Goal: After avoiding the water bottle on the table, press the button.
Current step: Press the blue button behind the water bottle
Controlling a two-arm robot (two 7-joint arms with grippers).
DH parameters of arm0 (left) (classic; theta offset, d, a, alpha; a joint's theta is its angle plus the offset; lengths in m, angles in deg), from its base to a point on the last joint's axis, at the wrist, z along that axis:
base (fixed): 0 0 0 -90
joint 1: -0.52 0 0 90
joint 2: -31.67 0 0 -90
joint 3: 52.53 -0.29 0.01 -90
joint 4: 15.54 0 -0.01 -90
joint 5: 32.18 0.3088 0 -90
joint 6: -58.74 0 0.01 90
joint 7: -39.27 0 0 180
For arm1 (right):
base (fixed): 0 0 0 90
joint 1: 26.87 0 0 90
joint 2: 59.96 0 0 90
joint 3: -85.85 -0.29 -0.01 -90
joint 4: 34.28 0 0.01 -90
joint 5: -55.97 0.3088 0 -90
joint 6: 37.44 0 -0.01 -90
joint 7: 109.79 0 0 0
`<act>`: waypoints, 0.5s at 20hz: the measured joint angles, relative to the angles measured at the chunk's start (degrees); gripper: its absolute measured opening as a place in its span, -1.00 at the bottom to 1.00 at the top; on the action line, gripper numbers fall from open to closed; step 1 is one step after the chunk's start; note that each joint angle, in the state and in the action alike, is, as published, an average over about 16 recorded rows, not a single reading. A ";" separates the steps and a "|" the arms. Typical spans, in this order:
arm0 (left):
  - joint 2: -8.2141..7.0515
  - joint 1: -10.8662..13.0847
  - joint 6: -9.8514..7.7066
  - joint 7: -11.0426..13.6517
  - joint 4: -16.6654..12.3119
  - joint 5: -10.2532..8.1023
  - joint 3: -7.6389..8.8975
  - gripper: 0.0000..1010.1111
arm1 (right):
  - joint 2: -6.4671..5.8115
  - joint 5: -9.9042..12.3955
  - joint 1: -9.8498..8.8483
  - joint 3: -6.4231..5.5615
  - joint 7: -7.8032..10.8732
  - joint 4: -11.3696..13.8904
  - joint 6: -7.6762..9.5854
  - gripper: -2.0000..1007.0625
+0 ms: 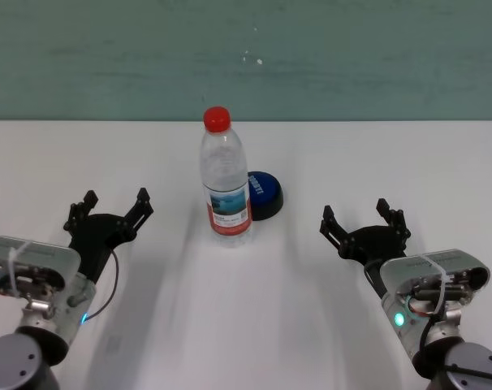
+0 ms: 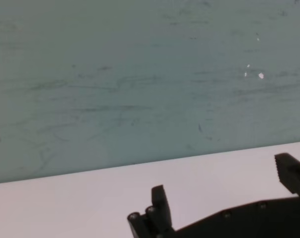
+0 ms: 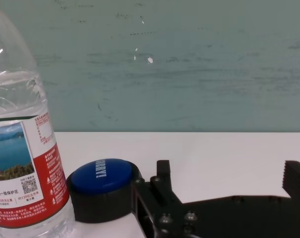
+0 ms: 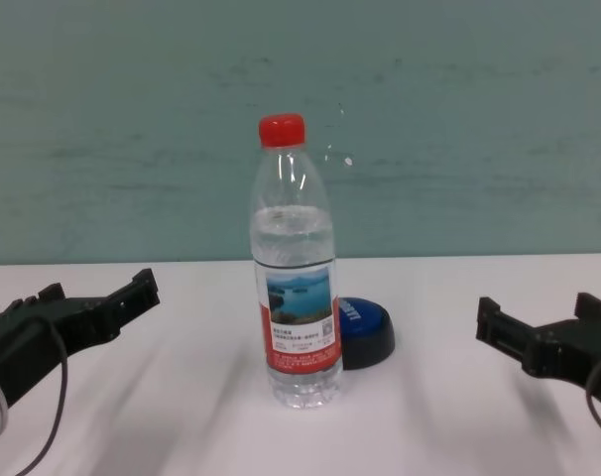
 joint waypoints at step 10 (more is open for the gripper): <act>0.00 0.00 0.00 0.00 0.00 0.00 0.00 0.98 | 0.00 0.00 0.00 0.00 0.00 0.00 0.00 0.99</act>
